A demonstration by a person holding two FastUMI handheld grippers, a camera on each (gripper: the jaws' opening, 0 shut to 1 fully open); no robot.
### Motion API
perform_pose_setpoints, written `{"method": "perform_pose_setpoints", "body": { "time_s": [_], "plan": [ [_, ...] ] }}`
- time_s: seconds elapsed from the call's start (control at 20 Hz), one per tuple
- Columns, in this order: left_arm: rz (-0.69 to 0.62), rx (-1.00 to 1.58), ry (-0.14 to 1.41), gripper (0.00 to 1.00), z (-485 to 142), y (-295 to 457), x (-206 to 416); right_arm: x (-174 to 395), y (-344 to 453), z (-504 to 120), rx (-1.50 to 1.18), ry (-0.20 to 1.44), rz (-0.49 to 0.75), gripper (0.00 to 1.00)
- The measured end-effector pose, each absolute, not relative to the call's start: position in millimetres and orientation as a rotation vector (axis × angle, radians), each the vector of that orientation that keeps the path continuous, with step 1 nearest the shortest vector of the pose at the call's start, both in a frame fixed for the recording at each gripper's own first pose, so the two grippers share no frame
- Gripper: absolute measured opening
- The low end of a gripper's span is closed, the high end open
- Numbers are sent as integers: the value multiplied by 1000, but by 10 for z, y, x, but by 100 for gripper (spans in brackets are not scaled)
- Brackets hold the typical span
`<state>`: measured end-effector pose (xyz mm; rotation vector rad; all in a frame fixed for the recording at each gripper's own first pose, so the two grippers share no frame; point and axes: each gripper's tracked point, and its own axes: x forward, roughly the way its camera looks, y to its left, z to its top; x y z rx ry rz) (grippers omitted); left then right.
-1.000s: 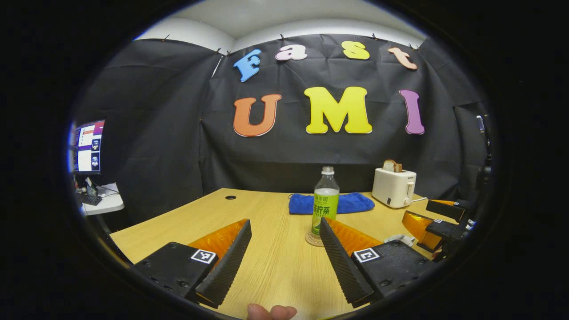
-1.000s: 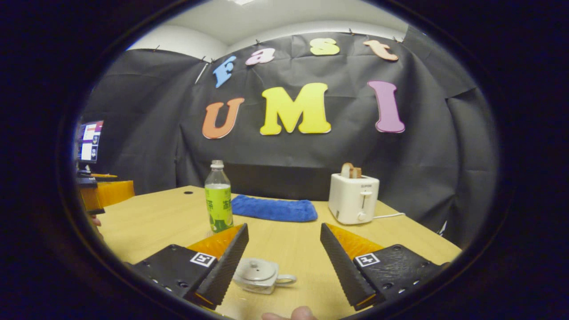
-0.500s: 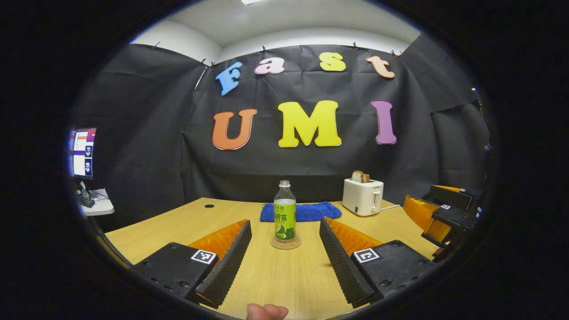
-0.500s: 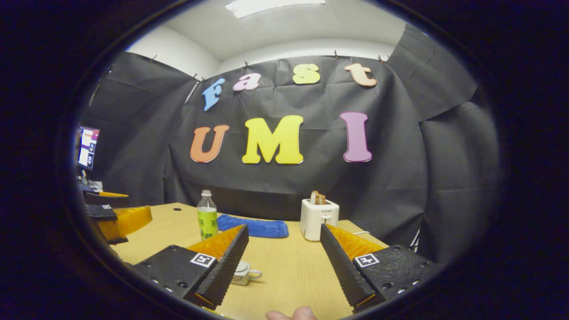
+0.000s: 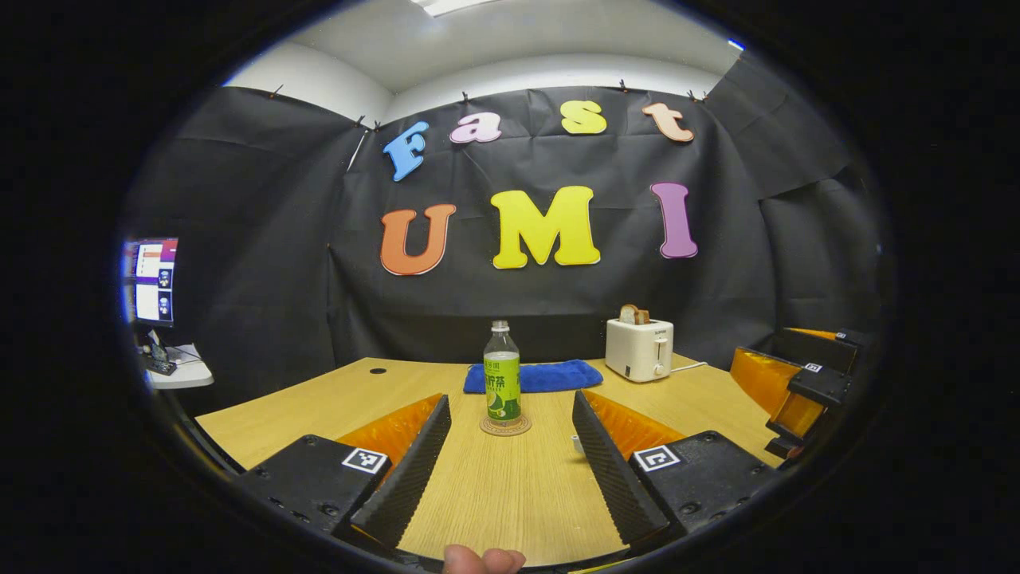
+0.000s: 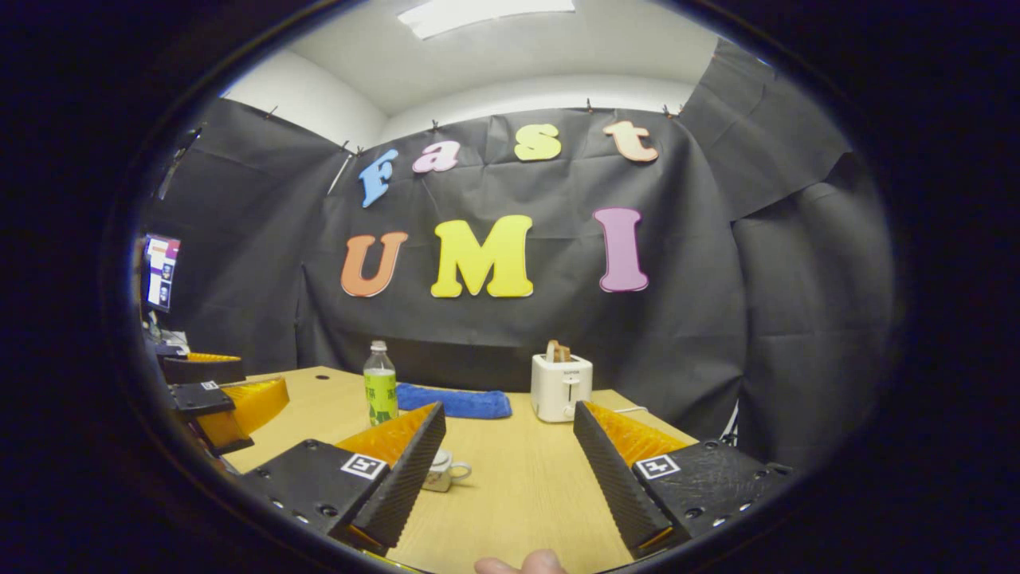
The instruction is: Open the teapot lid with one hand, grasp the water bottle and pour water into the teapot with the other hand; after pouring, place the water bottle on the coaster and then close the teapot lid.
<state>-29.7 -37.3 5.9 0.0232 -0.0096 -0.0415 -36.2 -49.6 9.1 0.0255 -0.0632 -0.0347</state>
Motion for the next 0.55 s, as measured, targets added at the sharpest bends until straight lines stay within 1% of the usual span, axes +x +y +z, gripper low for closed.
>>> {"method": "perform_pose_setpoints", "body": {
  "time_s": [0.2, 0.3, 0.55],
  "plan": [
    [-47, 29, -12, 96, 88, -352, -331, -389, -394, 125, 17, -69, -32, 97],
    [-23, 30, -6, 96, 90, -258, -353, -394, -336, 110, 9, -64, -23, 97],
    [-16, 21, 0, 96, 85, -225, -362, -361, -281, 60, 13, -42, -10, 97]
  ]
}}
